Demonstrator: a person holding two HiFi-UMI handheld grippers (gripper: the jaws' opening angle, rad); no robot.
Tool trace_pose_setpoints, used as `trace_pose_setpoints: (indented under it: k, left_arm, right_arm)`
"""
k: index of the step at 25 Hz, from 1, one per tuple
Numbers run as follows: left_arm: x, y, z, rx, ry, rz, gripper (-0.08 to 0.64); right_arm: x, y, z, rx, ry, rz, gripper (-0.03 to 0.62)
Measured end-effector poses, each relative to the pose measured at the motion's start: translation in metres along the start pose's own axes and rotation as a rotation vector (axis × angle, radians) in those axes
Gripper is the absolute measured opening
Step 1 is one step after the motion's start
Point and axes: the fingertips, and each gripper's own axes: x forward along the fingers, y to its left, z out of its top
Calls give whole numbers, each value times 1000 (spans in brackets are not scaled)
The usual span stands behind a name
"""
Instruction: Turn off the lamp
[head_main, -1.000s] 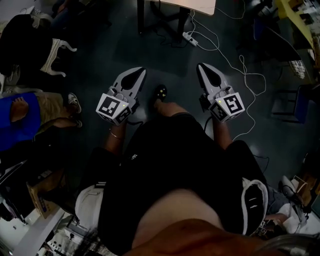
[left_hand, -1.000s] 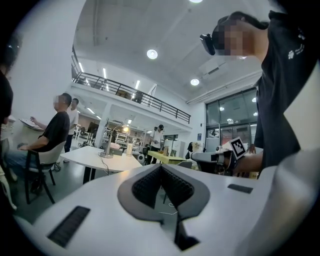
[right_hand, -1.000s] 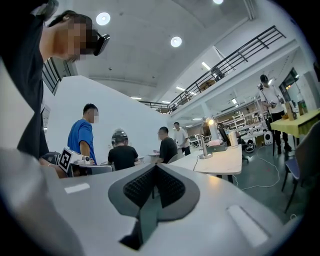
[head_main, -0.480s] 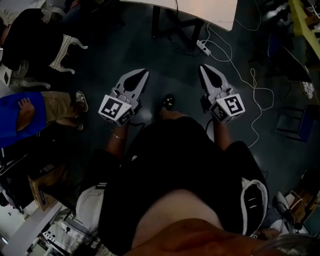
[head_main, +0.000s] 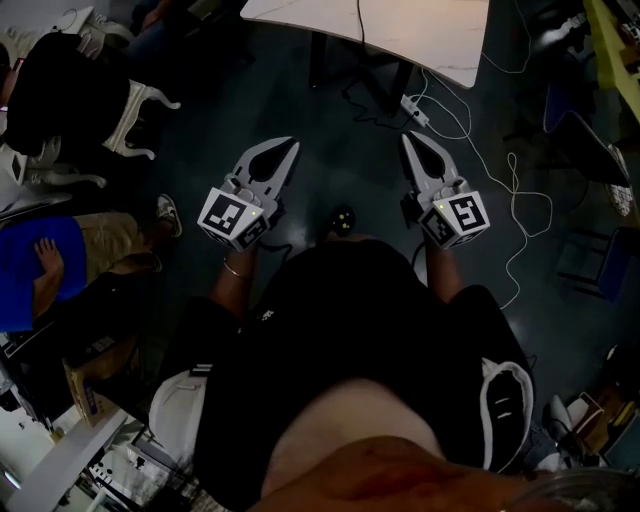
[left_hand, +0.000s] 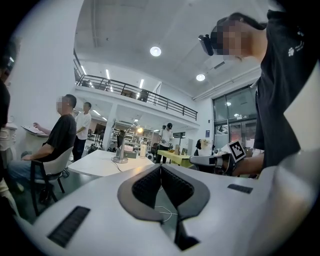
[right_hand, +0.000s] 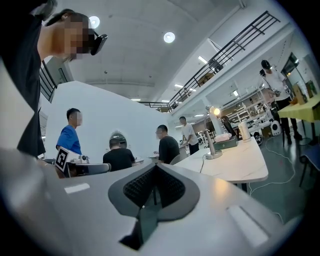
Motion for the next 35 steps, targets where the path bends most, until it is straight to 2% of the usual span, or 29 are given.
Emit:
trace_pose_setpoints:
  k: [9, 16, 22, 35]
  left_arm:
    - [31, 23, 13, 5, 1, -16, 8]
    - [44, 28, 13, 15, 46, -36, 8]
    - [61, 21, 23, 67, 39, -83, 8]
    - [54, 33, 15, 65, 49, -86, 8]
  right_arm:
    - [24, -26, 4, 10, -13, -21, 0]
    - [25, -37, 10, 25, -41, -47, 0]
    - [25, -42, 14, 30, -59, -60, 0]
    - [25, -38, 4, 24, -56, -78, 0]
